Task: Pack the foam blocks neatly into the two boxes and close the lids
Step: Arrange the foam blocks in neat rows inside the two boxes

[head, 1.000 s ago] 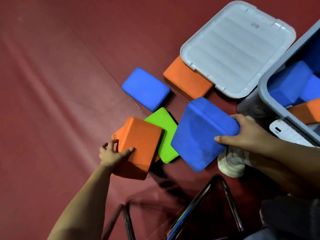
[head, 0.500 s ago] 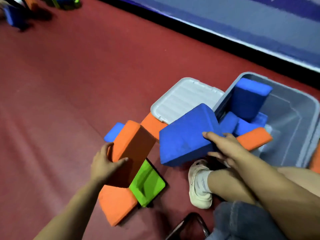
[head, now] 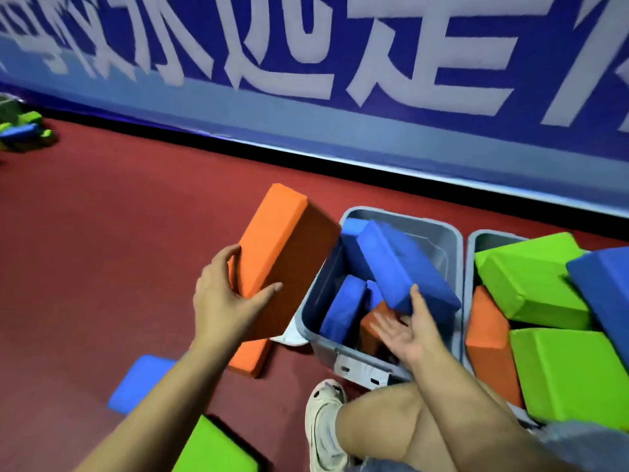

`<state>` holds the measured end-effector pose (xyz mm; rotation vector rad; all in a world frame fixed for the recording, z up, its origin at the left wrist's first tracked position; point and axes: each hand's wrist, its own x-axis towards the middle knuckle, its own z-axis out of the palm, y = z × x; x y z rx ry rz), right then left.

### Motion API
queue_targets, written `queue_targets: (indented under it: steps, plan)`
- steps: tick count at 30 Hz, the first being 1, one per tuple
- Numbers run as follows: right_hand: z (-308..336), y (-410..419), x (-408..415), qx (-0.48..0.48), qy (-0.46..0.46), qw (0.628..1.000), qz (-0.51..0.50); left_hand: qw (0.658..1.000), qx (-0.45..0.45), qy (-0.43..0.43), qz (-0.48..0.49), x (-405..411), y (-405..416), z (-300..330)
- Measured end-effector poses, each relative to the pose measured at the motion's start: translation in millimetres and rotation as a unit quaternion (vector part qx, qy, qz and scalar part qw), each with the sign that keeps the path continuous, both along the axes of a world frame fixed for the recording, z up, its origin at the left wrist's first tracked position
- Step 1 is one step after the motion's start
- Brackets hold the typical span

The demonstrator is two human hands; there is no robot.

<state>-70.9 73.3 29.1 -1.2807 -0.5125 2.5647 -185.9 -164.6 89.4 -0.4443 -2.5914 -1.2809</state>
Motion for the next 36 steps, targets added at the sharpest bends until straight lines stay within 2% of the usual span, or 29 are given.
queue_targets:
  steps: [3,6,9,13,15,17,20,23,26,29,32,36]
  plan:
    - [-5.9,-2.2,-9.0,0.038,-0.058,0.995,0.076,1.000,-0.012,-0.010,-0.017,3.7,49.5,0.0]
    - [-11.7,-8.8,-12.9,0.048,-0.072,0.992,0.094,0.999,0.003,-0.027,-0.035,-1.6,88.9,-14.8]
    - [-11.7,-9.1,-13.7,0.127,-0.089,0.982,0.111,0.993,0.038,-0.082,-0.075,-13.2,118.7,-45.7]
    - [-8.9,-12.2,-18.6,0.209,-0.092,0.965,0.129,0.975,-0.021,-0.187,-0.118,-24.2,128.8,-89.2]
    - [-8.5,-22.1,-25.2,0.230,-0.098,0.951,0.182,0.972,-0.013,-0.197,-0.125,-27.4,109.5,-104.3]
    - [-10.1,-38.1,-33.8,0.262,-0.108,0.925,0.251,0.973,0.004,-0.202,-0.115,-29.8,75.6,-119.4]
    - [-18.4,-71.1,-44.0,0.304,-0.116,0.877,0.355,0.977,0.006,-0.210,-0.035,-33.6,5.1,-150.6]
    - [-32.1,-108.6,-50.2,0.345,-0.111,0.793,0.490,0.969,-0.011,-0.234,0.074,-29.5,-69.7,-185.6]
    - [-48.2,-145.6,-59.9,0.352,-0.113,0.720,0.587,0.933,-0.029,-0.316,0.170,-8.1,-146.3,-231.6]
    - [-71.6,-181.4,-70.9,0.339,-0.123,0.675,0.643,0.875,-0.064,-0.421,0.233,19.8,-204.5,-276.7]
    - [-103.3,-213.2,-77.8,0.335,-0.144,0.629,0.687,0.837,-0.114,-0.485,0.225,39.3,-234.6,-304.6]
    - [-134.3,-236.3,-74.2,0.296,-0.157,0.584,0.740,0.822,-0.174,-0.515,0.169,31.5,-246.3,-330.1]
